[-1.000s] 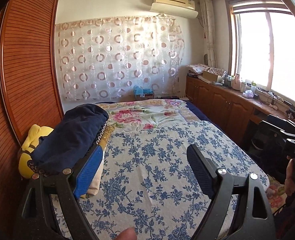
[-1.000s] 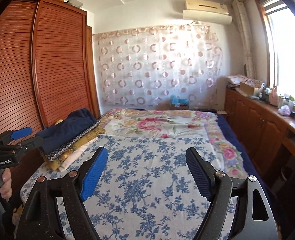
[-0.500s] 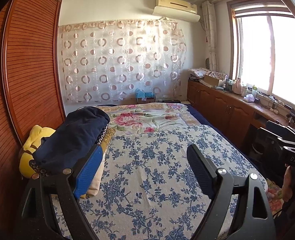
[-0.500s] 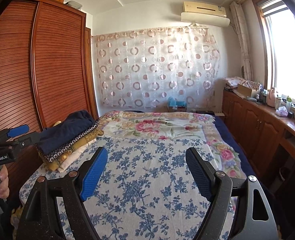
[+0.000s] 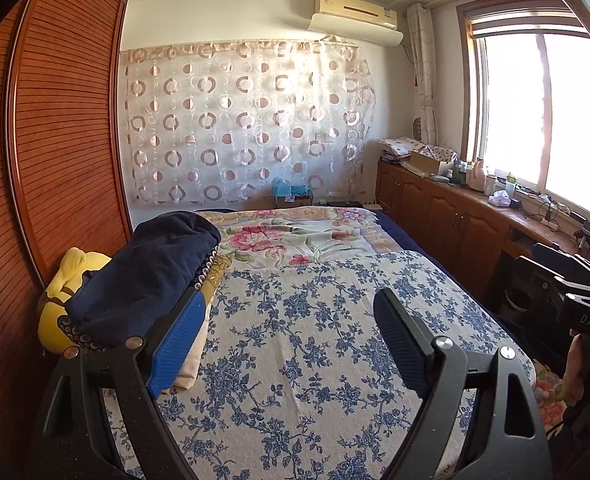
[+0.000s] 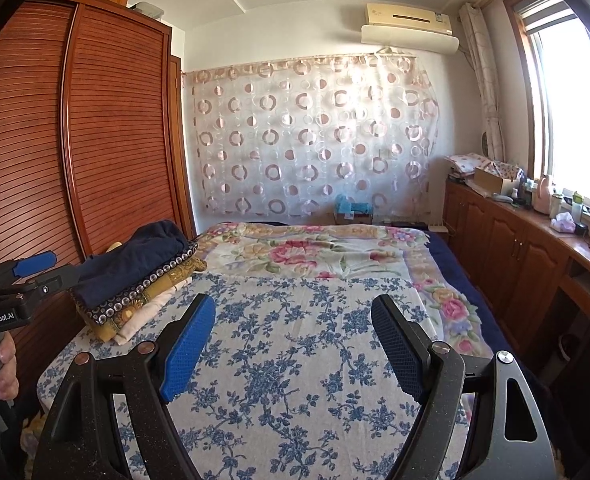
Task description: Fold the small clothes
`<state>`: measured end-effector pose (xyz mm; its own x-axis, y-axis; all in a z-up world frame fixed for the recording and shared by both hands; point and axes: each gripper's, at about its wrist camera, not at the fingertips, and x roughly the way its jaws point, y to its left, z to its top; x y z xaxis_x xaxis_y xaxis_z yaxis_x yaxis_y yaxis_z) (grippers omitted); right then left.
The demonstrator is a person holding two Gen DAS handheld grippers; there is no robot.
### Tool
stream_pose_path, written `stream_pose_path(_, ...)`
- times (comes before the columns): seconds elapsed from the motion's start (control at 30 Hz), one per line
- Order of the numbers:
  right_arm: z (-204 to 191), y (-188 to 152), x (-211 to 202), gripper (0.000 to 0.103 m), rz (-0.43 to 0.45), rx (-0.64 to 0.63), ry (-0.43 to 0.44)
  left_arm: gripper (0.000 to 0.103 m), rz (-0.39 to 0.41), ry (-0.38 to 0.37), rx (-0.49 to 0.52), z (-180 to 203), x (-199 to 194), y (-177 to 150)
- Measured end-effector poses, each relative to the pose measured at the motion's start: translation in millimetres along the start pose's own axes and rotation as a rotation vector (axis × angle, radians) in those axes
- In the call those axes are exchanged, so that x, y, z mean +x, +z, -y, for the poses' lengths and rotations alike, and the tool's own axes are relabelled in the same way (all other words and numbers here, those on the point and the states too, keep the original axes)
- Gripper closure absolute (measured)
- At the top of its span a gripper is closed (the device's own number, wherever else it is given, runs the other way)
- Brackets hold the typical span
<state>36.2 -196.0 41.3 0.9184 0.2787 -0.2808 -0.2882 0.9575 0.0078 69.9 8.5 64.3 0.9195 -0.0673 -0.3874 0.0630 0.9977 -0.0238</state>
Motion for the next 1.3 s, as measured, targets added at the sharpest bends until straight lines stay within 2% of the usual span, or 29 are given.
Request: stream_pose_path(1.3, 4.7, -2.7, 1.7, 0.021, 0.004, 0.001, 0.007, 0.017, 0.009, 0.007, -0.002, 2.6, -1.8, -1.7)
